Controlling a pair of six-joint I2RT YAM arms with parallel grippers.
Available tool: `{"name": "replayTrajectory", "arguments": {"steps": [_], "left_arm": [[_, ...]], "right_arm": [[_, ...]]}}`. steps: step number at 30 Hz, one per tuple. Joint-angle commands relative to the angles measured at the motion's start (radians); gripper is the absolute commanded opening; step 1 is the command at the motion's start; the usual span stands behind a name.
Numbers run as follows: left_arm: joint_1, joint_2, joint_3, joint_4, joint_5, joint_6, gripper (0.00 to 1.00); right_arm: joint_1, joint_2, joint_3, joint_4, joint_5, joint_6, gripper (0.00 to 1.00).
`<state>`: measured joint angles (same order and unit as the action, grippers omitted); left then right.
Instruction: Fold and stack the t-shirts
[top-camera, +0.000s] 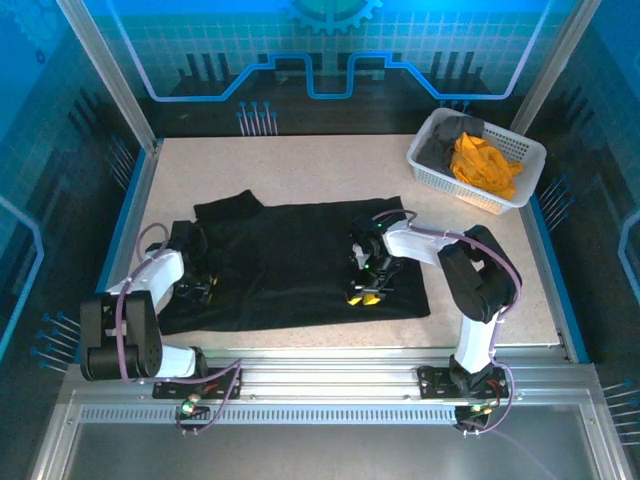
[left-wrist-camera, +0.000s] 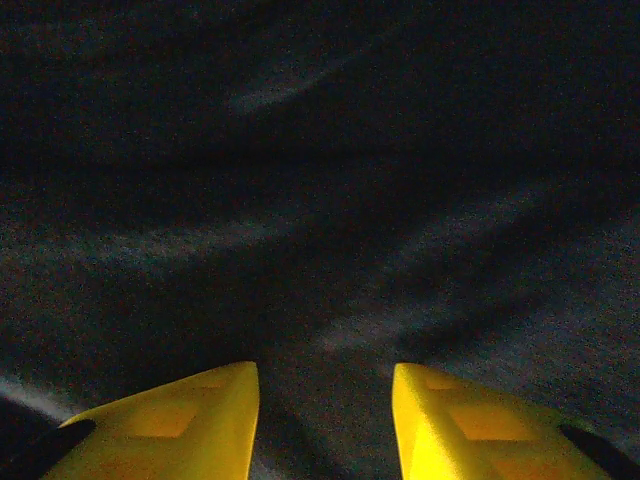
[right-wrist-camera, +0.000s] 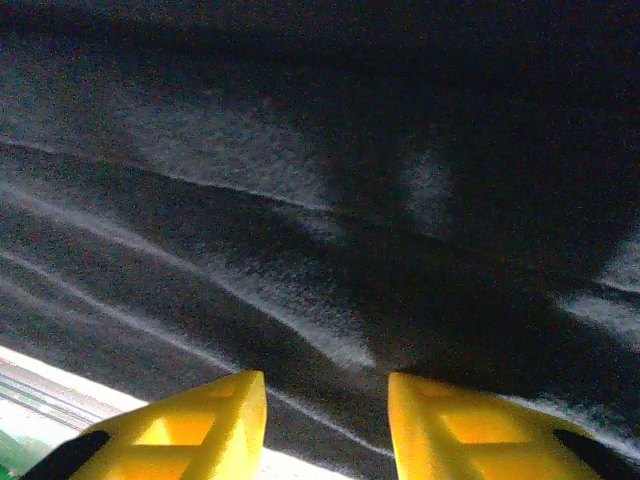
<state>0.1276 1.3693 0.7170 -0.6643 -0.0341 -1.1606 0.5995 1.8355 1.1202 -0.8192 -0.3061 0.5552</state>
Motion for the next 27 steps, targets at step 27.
{"name": "replayTrajectory", "arguments": {"steps": [27], "left_arm": [[0.129, 0.764, 0.941, -0.024, 0.052, 0.577, 0.61]], "right_arm": [[-0.360, 0.149, 0.588, 0.031, -0.034, -0.051, 0.53]]}}
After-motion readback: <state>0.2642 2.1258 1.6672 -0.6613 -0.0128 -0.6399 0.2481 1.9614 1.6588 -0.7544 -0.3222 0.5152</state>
